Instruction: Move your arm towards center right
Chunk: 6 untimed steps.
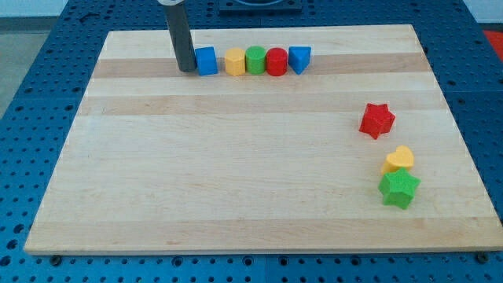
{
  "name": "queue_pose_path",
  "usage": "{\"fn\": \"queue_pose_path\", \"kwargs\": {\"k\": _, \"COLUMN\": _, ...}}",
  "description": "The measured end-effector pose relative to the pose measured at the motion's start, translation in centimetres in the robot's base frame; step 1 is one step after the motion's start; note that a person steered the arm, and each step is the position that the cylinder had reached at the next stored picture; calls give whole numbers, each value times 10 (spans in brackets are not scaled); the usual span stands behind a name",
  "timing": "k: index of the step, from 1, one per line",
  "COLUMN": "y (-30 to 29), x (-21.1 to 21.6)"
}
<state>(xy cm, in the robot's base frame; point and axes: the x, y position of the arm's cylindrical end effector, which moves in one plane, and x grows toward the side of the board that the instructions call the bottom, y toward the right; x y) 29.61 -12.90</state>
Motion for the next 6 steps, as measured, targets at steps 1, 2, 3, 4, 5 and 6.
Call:
{"fn": "queue_pose_path", "kwargs": {"k": 1, "y": 0, "x": 0}}
{"fn": "queue_pose_path", "kwargs": {"k": 2, "y": -22, "x": 8}}
{"fn": "queue_pose_path", "kwargs": {"k": 3, "y": -22, "x": 39}}
{"fn": "queue_pose_path", "kwargs": {"k": 4, "y": 22, "x": 67}}
{"fn": "queue_pose_path", "kwargs": {"k": 5, "y": 87, "x": 73}}
{"fn": "queue_pose_path", "kwargs": {"k": 6, "y": 155, "x": 73}}
